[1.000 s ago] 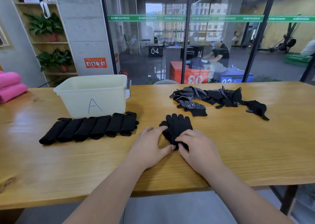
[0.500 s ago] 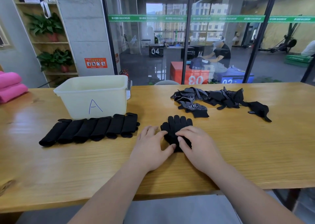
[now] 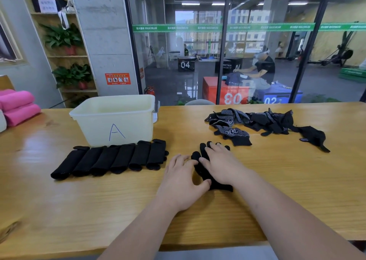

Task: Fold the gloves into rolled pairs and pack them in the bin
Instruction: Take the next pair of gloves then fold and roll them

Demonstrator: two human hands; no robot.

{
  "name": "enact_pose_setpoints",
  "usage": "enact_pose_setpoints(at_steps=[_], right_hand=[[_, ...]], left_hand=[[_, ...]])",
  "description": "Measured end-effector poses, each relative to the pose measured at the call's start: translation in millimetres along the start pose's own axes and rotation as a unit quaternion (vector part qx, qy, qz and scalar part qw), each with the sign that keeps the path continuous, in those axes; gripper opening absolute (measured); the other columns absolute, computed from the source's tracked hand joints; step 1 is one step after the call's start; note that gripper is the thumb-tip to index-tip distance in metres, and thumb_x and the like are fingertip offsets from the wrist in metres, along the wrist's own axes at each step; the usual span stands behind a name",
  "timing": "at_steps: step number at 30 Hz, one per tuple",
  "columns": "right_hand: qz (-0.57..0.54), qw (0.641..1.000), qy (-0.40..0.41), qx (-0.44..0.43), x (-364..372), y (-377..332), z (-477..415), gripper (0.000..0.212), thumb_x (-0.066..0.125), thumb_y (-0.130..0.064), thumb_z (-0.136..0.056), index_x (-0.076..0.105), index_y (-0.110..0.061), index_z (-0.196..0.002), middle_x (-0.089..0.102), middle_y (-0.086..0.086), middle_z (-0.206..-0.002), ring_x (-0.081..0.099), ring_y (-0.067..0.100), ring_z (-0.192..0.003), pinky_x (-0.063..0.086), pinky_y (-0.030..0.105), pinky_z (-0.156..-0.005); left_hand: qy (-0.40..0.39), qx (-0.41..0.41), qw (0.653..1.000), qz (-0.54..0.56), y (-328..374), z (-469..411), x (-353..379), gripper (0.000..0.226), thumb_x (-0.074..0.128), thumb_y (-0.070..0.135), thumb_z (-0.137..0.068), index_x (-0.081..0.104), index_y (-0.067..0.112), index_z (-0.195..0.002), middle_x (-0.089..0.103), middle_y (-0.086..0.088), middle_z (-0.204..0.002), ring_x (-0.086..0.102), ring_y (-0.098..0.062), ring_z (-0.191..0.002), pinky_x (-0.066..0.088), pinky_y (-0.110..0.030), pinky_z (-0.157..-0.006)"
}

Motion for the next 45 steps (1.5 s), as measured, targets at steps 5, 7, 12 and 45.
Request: enact_pose_setpoints(at_steps=[5,7,12,45], right_hand=[[0.02,0.999,-0.017,0.031,18,1,-8,0.083,0.012,-0.075,-0.102,0.004,-0.027,-0.169,-0.005,0.003,-0.177,-0.006,0.028,-0.163,0.003,0.049,-0.131],[0.024,0.999,-0.022,0.039,20,2,-13,0.085,0.009,-0.079,-0.099,0.001,-0.032,-0.169,-0.008,0.002,-0.177,-0.009,0.029,-0.163,0.001,0.051,-0.131],[0.02,0.998,-0.035,0.046,18,-1,-12,0.086,0.01,-0.081,-0.098,-0.002,-0.034,-0.168,-0.012,0.001,-0.176,-0.012,0.031,-0.162,-0.001,0.053,-0.131],[-0.171,0.96,0.201,-0.097,-28,29,96,0.025,0.065,-0.058,-0.095,0.076,-0.042,-0.109,0.061,-0.028,-0.115,0.048,0.0,-0.117,0.047,0.031,-0.1]], left_hand=[[0.054,-0.015,0.997,0.062,-4,1,-12,0.056,0.051,0.046,-0.1,0.047,0.026,-0.151,0.041,0.008,-0.156,0.018,-0.015,-0.154,0.024,-0.039,-0.128],[0.072,-0.015,0.995,0.07,-4,1,-16,0.053,0.05,0.043,-0.1,0.048,0.024,-0.15,0.043,0.008,-0.154,0.022,-0.015,-0.152,0.026,-0.039,-0.127],[0.089,0.0,0.994,0.055,-2,2,-18,0.049,0.048,0.04,-0.102,0.052,0.024,-0.148,0.046,0.009,-0.151,0.027,-0.012,-0.148,0.026,-0.035,-0.126],[0.077,0.069,0.994,0.017,8,6,-17,0.047,0.062,0.048,-0.1,0.059,0.033,-0.144,0.051,0.019,-0.148,0.034,-0.009,-0.144,0.036,-0.039,-0.12]])
Point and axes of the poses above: each hand's wrist, its own z-axis away from the middle knuckle, its own x-axis out of the palm, y = z × x, the point moved 9 cm from there along -z, towards the middle knuckle
